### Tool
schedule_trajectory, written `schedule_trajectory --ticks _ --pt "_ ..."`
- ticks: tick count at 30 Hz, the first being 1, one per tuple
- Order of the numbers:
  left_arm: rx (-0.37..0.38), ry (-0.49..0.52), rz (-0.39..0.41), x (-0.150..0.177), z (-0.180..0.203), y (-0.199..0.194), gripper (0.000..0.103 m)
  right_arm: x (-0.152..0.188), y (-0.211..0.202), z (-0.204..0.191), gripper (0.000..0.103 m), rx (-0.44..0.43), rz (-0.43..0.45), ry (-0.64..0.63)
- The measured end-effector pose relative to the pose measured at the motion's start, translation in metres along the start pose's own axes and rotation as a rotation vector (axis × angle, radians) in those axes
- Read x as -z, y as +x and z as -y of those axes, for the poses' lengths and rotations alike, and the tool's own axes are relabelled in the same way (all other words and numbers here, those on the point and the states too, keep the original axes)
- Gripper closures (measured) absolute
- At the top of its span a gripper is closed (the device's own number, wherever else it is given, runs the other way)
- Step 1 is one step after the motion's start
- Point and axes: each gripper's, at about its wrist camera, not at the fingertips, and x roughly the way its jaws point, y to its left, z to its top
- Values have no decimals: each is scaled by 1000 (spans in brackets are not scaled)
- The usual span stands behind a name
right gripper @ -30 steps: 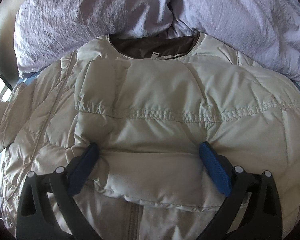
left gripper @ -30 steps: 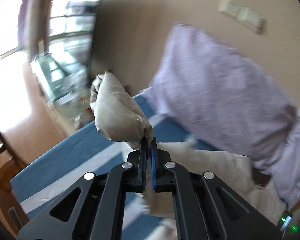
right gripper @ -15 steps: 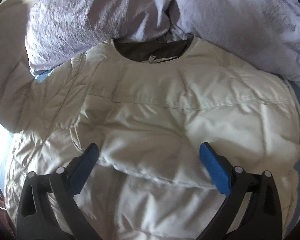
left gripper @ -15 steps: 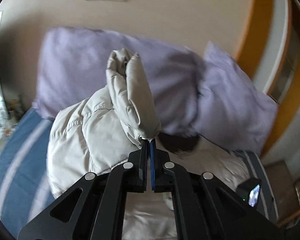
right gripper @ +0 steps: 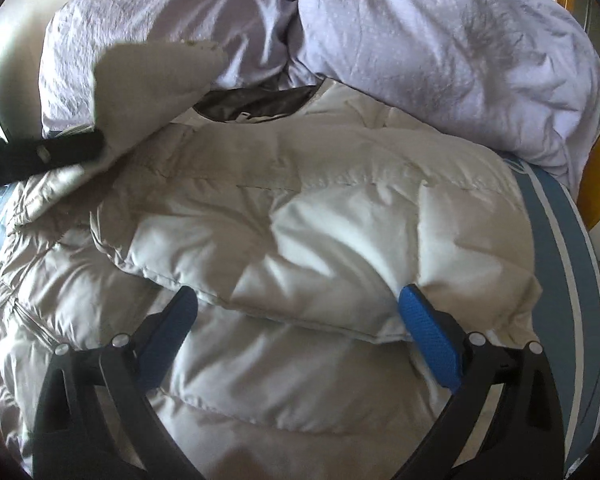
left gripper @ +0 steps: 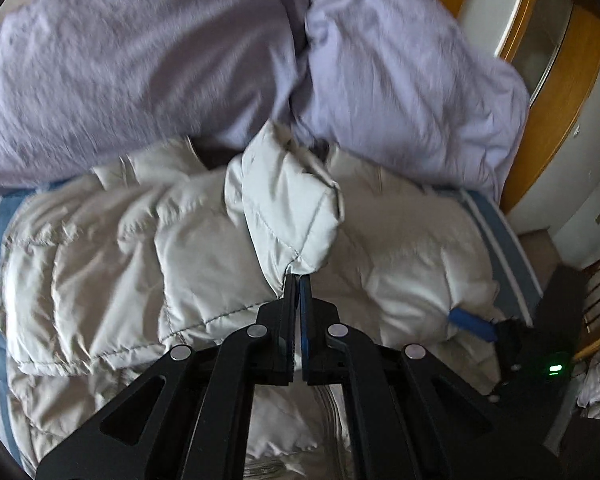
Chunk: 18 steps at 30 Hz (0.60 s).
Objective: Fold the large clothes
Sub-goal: 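Lift the held sleeve with the left gripper and lay it across the jacket front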
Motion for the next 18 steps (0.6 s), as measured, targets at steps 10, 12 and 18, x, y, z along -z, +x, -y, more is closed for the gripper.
schedule_trajectory --ticks 10,12,18 --pt "-22 21 -101 22 1 24 102 6 -7 11 2 34 10 14" --pt "-18 30 -105 25 1 20 94 4 -8 13 2 37 13 18" --pt "-69 81 -43 28 -2 -7 52 -5 -18 22 8 27 37 65"
